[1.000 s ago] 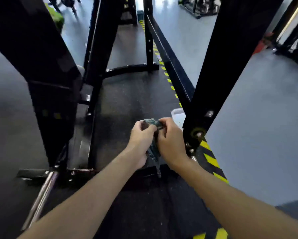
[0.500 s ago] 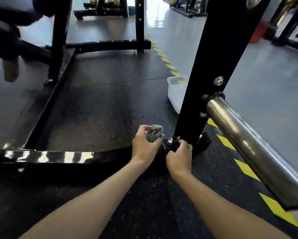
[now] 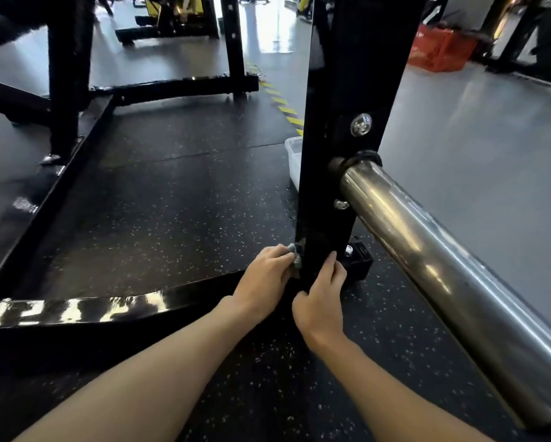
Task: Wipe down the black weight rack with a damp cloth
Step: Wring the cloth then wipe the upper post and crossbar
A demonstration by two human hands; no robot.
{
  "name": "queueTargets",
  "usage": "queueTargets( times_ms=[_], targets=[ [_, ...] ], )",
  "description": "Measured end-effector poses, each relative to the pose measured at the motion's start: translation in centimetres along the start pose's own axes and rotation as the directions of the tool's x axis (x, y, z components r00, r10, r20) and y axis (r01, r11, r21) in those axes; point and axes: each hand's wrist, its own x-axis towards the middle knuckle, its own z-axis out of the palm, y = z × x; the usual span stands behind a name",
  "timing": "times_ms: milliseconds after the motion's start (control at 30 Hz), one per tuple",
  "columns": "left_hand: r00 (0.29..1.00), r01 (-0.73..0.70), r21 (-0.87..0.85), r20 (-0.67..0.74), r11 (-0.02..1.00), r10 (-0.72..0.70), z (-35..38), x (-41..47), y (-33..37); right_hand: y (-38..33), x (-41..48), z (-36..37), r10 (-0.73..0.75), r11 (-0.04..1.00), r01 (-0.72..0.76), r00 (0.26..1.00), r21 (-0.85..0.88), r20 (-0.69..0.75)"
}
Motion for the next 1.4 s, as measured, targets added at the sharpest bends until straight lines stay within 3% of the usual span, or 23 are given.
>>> queueTargets(
  times_ms=[100,200,400,467,600,667,733,800,867,900,1000,1100,1167,1267,1400],
  targets=[
    [0.999,0.034,-0.097,-0.03,0.995,-0.037,0.4,0.1,-0.1,0.4,-0.2,0.5,-0.035,0.999,0.035,0.999,-0.011,-0.011],
    [0.99,0.122,-0.028,-0.074,0.992,-0.124,1.2,0.3,0.8,0.8,-0.2,0.4,-0.038,0.999,0.038,0.999,-0.026,0.014],
    [0.98,-0.199,-0.011,-0.018,0.98,0.199,0.3,-0.5,-1.6,1.0,-0.3,0.6,-0.039,0.999,0.039,0.999,-0.002,0.006],
    [0.991,-0.118,0.042,-0.05,0.992,0.12,0.8,-0.8,-0.8,1.1,-0.4,0.7,-0.047,0.999,0.047,0.999,-0.007,0.01],
    [0.969,0.195,-0.047,-0.142,0.98,-0.2,2.2,0.4,1.5,1.1,-0.1,0.6,-0.032,0.999,0.032,0.999,-0.004,0.022],
    [0.957,0.25,-0.044,-0.142,0.967,-0.254,2.3,1.3,1.5,1.0,0.1,0.7,-0.03,1.0,0.03,0.999,-0.008,0.014],
    [0.982,0.161,0.002,-0.099,0.987,-0.16,1.7,1.0,0.8,0.9,0.1,0.8,-0.021,1.0,0.021,0.999,-0.001,0.031],
    [0.997,-0.068,0.033,0.025,0.997,0.067,0.6,0.3,-0.3,0.4,0.1,0.8,-0.019,1.0,0.019,1.0,0.017,-0.003],
    [0.956,-0.241,0.01,0.177,0.97,0.236,-0.8,-0.4,-0.9,-0.8,0.1,1.0,0.025,0.998,-0.018,0.993,0.062,-0.111],
    [0.947,-0.252,-0.016,0.202,0.967,0.25,-1.5,-0.6,-1.0,-1.7,0.2,1.3,0.064,0.994,-0.049,0.986,0.1,-0.154],
    [0.996,-0.054,-0.153,0.066,0.987,0.064,-5.2,-0.8,-1.8,-4.9,0.2,3.5,0.168,0.942,-0.133,0.982,0.31,-0.09],
    [0.991,0.137,-0.187,0.02,0.973,-0.135,-11.1,-1.7,-3.5,-9.2,-0.5,6.8,0.161,0.671,-0.309,0.948,0.674,0.274],
    [0.977,0.211,-0.189,0.019,0.959,-0.212,-15.2,-3.5,-5.3,-12.6,-0.9,9.3,0.105,0.545,-0.46,0.867,0.701,0.487],
    [0.959,0.282,-0.132,0.019,0.95,-0.282,-20.8,-7.0,-8.3,-17.6,-2.1,13.8,0.006,0.636,-0.45,0.815,0.627,0.579],
    [0.909,0.412,-0.188,0.008,0.892,-0.418,-25.9,-11.4,-12.9,-22.4,-3.9,19.0,0.044,0.763,-0.364,0.854,0.535,0.518]
  ],
)
